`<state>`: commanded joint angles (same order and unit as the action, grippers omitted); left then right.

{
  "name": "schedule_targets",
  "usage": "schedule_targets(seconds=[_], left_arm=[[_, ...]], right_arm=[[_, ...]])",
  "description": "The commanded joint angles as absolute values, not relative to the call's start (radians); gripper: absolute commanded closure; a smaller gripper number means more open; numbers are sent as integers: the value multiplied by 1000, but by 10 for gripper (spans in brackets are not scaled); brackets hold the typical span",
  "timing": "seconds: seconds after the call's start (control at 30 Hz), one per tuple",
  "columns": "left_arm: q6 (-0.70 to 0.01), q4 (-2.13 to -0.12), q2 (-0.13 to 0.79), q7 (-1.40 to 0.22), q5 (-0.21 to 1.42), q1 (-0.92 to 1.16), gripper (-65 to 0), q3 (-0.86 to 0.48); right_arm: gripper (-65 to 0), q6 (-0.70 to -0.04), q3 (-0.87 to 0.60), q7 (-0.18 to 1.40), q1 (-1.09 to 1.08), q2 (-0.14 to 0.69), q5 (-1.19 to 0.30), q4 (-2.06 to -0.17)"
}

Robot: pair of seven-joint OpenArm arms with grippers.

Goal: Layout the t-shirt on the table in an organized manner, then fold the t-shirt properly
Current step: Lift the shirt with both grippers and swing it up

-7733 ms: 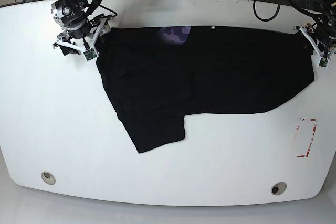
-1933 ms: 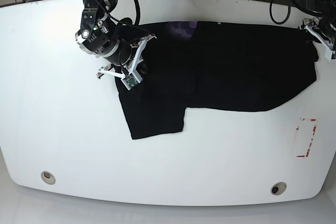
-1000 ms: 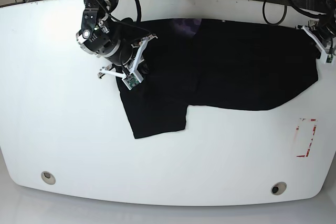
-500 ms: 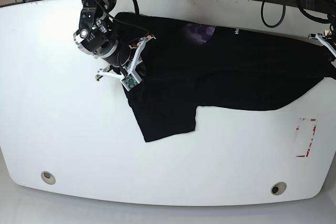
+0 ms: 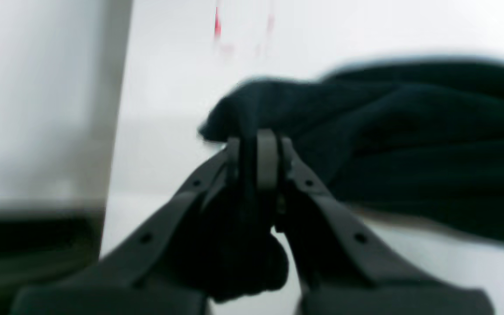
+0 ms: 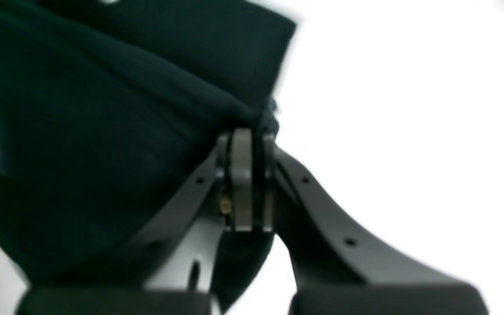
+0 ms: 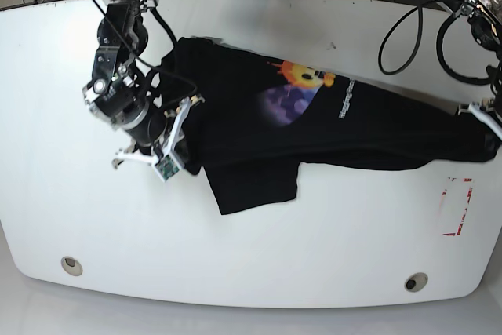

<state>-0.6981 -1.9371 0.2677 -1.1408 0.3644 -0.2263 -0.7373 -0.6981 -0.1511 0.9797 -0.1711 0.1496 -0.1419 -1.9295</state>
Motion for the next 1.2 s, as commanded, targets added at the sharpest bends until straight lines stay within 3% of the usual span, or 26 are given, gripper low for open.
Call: schedule_targets(seconds=[0.33,0.53,0.77,1.0,1.2], left_arm=[[-690,-1936,269,-1142,337,-593,0,-590],[-690,-1919,269,-1142,269,-843,0,-476],[-690,-1830,269,-1142,263,-1053,0,-414],[-690,-1796,265,-1139,265,-1081,0,-363],[-693,-1797,263,-1136,283,-924,0,-361]], right_arm=[[0,-698,-145,1075,-512,255,-143,-1857],[0,-698,-45,1116,-786,364,-147,-1822],[0,-698,70,1144,-1046,418,-145,-1808],[-2,-698,97,1168,-1136,460,-148,-1817],[-2,-698,85,1176,-1066,473,-142,-1857]])
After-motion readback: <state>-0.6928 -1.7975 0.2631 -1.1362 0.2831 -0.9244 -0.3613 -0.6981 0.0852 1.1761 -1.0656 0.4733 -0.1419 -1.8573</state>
